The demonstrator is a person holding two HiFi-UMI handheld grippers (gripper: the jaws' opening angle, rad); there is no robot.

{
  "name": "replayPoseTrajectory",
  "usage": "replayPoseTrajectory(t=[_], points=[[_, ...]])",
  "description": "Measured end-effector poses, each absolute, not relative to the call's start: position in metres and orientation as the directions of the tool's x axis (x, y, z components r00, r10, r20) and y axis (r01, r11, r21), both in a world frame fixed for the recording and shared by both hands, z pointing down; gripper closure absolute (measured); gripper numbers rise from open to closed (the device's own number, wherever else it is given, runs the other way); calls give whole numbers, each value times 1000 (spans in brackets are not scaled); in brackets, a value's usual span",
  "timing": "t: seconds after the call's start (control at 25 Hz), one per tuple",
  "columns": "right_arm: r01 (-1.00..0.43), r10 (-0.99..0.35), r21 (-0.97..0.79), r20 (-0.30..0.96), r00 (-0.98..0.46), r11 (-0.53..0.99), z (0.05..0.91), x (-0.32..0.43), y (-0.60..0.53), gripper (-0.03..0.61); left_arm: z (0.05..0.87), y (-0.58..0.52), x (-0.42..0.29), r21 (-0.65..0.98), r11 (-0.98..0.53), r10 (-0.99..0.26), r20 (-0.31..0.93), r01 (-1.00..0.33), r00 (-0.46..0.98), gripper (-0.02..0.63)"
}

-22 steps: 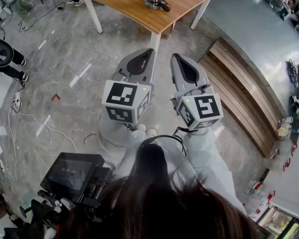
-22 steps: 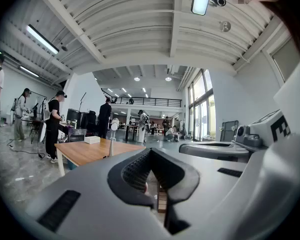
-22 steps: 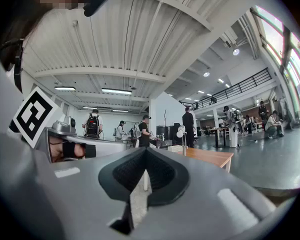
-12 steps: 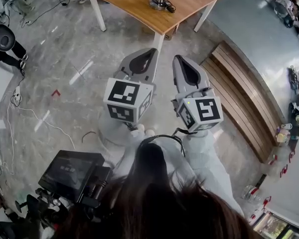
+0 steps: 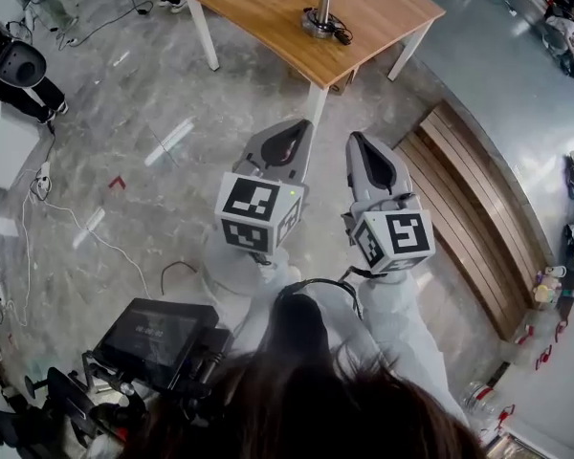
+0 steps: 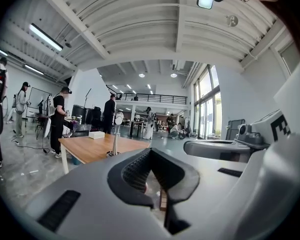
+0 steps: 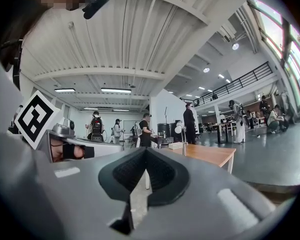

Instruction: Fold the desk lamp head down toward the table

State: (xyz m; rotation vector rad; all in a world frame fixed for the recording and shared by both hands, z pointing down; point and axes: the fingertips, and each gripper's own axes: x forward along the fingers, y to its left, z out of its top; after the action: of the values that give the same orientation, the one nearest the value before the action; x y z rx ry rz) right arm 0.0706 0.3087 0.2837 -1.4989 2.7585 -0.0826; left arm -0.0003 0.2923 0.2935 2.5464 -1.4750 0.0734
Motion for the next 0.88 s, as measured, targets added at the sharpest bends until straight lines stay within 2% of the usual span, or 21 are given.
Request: replayPoseTrajectory(t=[0.36,0.88], points=[[-840,-840,-46,37,-542,540,296,58,198,577,299,179,-28,141,-465,-865,138,-874,483,611],[-911,-903,-57,114,-413,409,307,56,-33,577,296,-48,-55,167,-558,-796,170,-813,581,611]])
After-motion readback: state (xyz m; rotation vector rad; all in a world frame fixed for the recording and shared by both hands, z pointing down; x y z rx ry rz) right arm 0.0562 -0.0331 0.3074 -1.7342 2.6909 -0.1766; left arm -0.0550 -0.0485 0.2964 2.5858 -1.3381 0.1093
